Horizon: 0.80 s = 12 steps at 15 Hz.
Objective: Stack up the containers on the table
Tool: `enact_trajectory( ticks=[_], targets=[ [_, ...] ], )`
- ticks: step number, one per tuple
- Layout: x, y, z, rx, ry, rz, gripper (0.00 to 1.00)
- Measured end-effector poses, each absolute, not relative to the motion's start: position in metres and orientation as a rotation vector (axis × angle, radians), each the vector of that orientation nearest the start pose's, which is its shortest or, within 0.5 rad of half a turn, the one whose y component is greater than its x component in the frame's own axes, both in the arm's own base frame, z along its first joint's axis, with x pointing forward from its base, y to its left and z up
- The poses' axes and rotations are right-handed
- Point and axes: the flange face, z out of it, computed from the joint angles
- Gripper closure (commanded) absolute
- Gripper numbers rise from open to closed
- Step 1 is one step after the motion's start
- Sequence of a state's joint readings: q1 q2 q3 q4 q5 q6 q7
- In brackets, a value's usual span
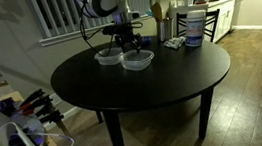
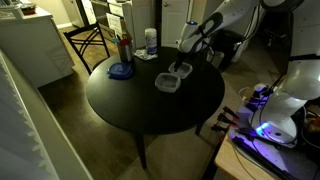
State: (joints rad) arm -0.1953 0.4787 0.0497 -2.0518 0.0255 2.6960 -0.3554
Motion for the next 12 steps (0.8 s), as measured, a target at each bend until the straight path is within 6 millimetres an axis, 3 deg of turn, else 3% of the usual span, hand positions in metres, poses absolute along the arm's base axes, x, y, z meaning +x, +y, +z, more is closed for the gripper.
enact_trajectory(
  ticks=[5, 12],
  targets=[
    [0.61, -0.085, 0.235, -3.123, -0.27, -0.289, 0.0],
    [0.609, -0.076, 0.224, -3.117, -0.288, -0.255, 0.0]
  ],
)
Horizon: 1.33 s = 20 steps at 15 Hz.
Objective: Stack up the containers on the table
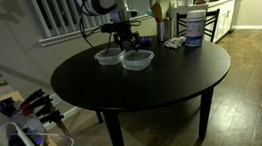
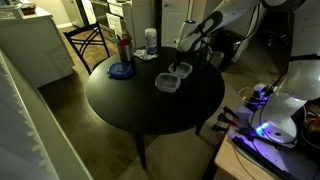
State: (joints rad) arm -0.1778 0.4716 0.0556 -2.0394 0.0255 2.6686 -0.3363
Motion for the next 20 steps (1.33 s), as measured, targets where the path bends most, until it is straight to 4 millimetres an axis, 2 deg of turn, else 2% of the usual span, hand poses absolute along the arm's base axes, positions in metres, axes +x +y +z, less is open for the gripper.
enact_trajectory(
  ticks=[3, 4, 5, 16, 20],
  targets=[
    [0.608, -0.075, 0.215, -3.115, -0.289, -0.232, 0.0],
    [0.607, -0.076, 0.212, -3.115, -0.288, -0.226, 0.25],
    [0.607, -0.077, 0.209, -3.115, -0.286, -0.219, 0.26],
    [0.606, -0.082, 0.205, -3.119, -0.275, -0.209, 0.99],
    [0.608, -0.085, 0.208, -3.123, -0.269, -0.22, 0.98]
  ],
)
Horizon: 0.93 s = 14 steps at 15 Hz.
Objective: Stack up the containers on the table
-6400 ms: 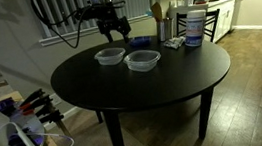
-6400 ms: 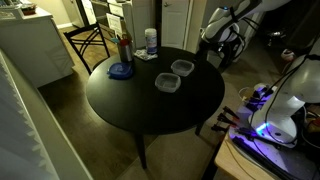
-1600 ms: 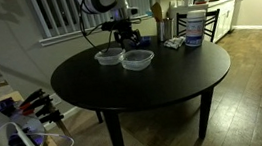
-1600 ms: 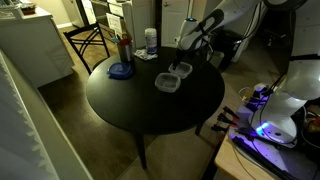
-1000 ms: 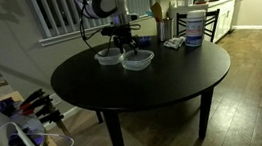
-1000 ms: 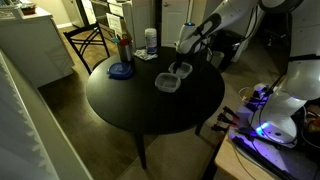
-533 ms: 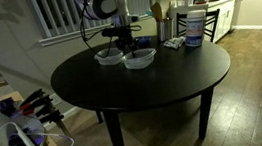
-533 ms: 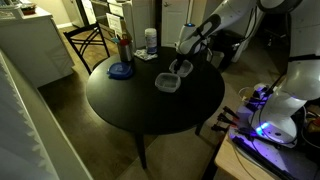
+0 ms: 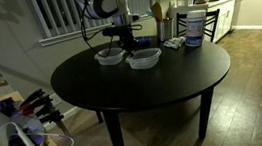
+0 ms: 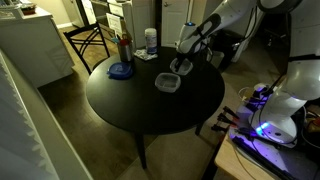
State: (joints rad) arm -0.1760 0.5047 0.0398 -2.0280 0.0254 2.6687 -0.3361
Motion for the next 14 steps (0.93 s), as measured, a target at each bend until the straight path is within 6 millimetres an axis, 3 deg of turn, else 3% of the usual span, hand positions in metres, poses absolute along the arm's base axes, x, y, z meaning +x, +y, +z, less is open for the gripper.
enact_trajectory(
  ticks=[7, 11, 14],
  targets=[
    [0.617, -0.079, 0.23, -3.124, -0.288, -0.281, 0.98],
    [0.624, -0.051, 0.265, -3.111, -0.358, -0.369, 0.98],
    [0.627, -0.015, 0.288, -3.098, -0.447, -0.422, 0.98]
  ],
)
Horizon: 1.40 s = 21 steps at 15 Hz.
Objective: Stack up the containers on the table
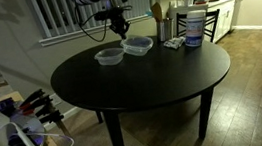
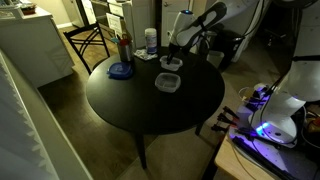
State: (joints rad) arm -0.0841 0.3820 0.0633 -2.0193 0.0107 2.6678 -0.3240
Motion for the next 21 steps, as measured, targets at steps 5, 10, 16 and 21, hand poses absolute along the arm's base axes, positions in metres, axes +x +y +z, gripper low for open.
enact_trajectory(
  ticks=[5, 10, 16, 21],
  targets=[
    [0.612, 0.069, 0.296, -3.119, -0.599, -0.415, 0.98],
    [0.587, 0.134, 0.282, -3.194, -0.647, -0.377, 0.98],
    [0.573, 0.16, 0.273, -3.334, -0.359, -0.38, 0.98],
    [0.556, 0.176, 0.26, -3.384, -0.281, -0.308, 0.66]
  ],
)
